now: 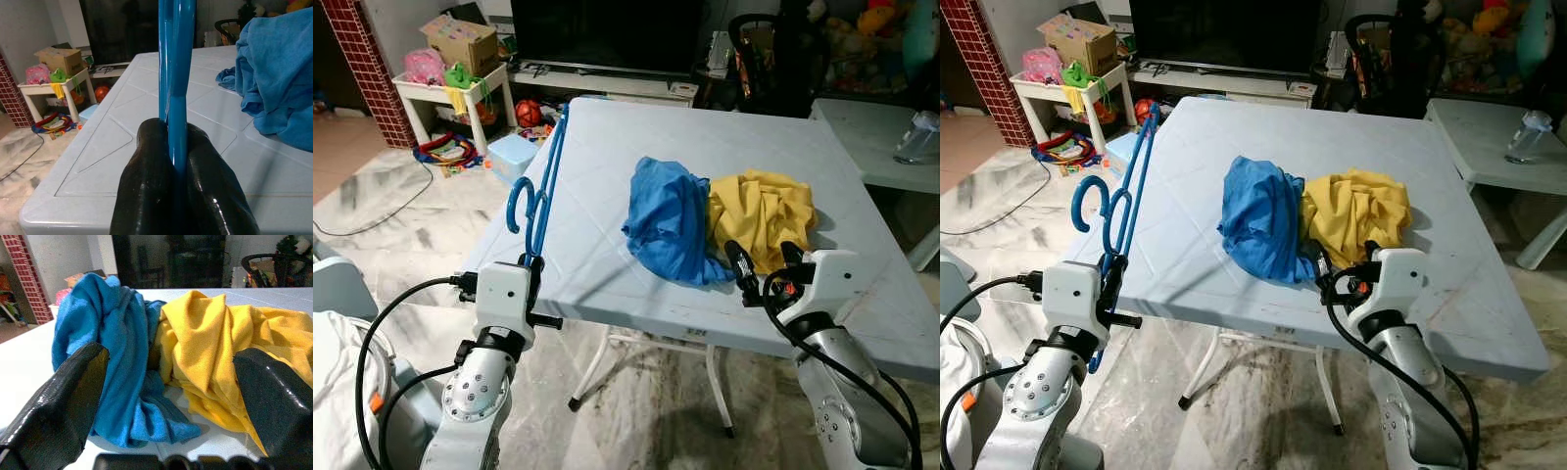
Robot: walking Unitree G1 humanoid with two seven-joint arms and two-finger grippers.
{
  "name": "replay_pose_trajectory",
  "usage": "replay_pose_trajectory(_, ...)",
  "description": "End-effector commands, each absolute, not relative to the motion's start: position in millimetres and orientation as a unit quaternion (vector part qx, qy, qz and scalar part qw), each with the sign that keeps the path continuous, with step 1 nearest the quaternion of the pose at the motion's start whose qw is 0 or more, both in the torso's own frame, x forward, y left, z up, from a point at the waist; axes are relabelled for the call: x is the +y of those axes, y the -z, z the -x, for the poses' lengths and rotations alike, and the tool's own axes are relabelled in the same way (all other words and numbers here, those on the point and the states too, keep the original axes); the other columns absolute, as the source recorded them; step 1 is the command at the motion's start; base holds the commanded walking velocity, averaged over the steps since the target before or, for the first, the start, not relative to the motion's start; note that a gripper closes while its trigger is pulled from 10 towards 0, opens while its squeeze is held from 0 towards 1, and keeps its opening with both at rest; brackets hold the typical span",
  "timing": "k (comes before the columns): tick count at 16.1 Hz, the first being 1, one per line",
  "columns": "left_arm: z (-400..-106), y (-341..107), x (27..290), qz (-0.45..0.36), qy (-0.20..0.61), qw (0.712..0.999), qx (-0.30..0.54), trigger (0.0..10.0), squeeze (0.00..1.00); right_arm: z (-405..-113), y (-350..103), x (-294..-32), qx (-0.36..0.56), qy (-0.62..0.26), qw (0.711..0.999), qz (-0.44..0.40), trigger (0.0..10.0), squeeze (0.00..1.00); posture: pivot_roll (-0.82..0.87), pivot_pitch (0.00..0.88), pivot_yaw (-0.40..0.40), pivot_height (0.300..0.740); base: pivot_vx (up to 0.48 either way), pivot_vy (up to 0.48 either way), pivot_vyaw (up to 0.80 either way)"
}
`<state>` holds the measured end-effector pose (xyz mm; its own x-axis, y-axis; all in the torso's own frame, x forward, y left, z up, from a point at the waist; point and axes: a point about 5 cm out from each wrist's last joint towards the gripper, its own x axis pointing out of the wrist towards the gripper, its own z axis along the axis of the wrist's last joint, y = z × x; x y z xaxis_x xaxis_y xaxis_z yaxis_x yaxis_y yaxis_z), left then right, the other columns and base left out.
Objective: Hang hanger
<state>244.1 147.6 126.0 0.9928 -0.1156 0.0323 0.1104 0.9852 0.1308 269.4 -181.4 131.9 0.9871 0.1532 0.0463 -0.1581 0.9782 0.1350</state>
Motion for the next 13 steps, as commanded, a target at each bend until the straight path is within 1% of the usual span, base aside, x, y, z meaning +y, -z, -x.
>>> replay_pose_trajectory(1,-245.0,-127.1,143.9,-0.064,0.070,0.995,-0.021,10.0,0.00,-269.5,-134.2,-184.5,-0.019,-0.071,0.995,-0.063,10.0,1.00,0.04,0.000,-0.026,0.740,-0.244,0.000,0.00)
replay_pose_trajectory(7,-244.8,-125.6,143.9,-0.064,0.072,0.995,-0.020,10.0,0.00,-271.6,-131.7,-179.5,-0.010,-0.074,0.995,-0.061,10.0,1.00,0.05,0.000,-0.032,0.740,-0.283,0.000,0.00)
replay_pose_trajectory(13,-247.0,-125.4,142.4,-0.063,0.077,0.995,-0.020,10.0,0.00,-274.4,-130.3,-180.2,-0.006,-0.072,0.996,-0.057,10.0,1.00,0.05,0.000,-0.033,0.740,-0.305,0.000,0.00)
